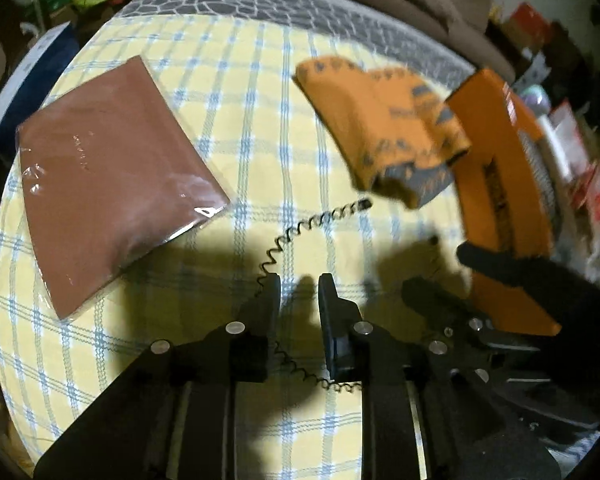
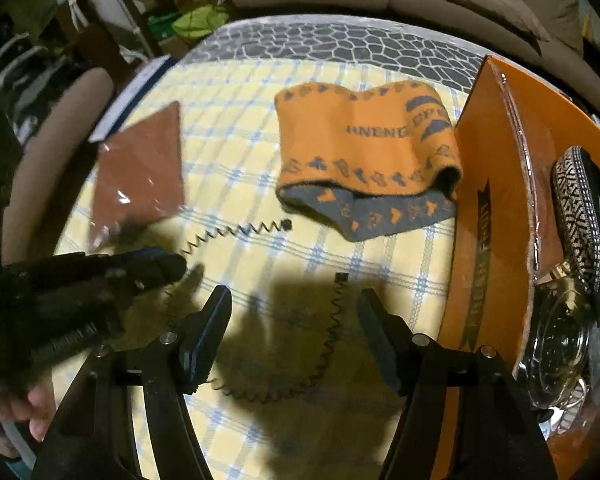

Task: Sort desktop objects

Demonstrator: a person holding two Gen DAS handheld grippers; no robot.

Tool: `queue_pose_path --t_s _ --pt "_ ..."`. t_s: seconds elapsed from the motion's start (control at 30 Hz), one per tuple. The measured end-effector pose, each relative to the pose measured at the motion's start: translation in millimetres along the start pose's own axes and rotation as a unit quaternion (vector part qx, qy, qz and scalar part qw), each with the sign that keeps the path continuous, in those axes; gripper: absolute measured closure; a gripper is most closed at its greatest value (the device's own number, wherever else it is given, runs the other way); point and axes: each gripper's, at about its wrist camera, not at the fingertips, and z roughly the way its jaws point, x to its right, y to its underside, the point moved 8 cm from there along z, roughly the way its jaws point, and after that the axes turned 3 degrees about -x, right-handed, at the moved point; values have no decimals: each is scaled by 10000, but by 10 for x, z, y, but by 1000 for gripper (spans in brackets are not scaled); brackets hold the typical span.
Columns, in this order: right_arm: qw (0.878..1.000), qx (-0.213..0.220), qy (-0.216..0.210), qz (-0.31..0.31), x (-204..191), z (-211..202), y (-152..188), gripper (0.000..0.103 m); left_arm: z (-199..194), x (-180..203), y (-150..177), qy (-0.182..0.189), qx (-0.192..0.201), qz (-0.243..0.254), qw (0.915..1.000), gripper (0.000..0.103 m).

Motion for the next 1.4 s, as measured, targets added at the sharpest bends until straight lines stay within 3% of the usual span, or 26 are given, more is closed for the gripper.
queue_pose_path --t_s 0.2,0.23,0.27,0.33,0.43,0.5,0.53,0.77,0.87,0.93,1.07,1.23,1.4 --pt "9988 -98 431 -204 25 102 57 43 131 35 73 -248 -67 160 9995 88" --pt "9987 -116 451 -220 25 120 67 45 138 30 81 -269 -57 176 9995 100" --pt "9985 -159 467 -230 29 152 83 48 145 27 85 -291 -70 186 9994 103" --pt "9976 -294 553 -286 53 239 132 60 141 29 90 -279 -78 160 9995 103" --pt "9976 -283 511 -365 50 273 149 69 134 29 92 -236 -74 117 9996 103" --pt "9987 -226 365 -274 66 253 133 87 95 20 68 -113 -39 26 9999 103" --pt "9990 -183 341 -233 79 231 119 90 49 25 43 -7 3 -38 10000 103" --pt "9988 334 -311 171 119 -106 -32 92 -311 51 -74 484 351 -189 9980 103" --pt "9975 501 -421 254 118 -235 -90 93 -367 -12 -139 387 446 -222 9980 103" --pt "9972 538 -470 232 86 -279 -106 93 -279 -123 -123 334 309 -357 9983 102" --pt "9987 295 -323 259 64 -157 -58 88 -38 -287 -26 126 1 -491 9987 88" --pt "9998 60 -16 180 77 57 -12 66 94 -191 32 -153 -45 -202 9997 85" --pt "9996 -64 248 95 89 219 19 64 110 -149 48 -447 78 -6 9990 87"
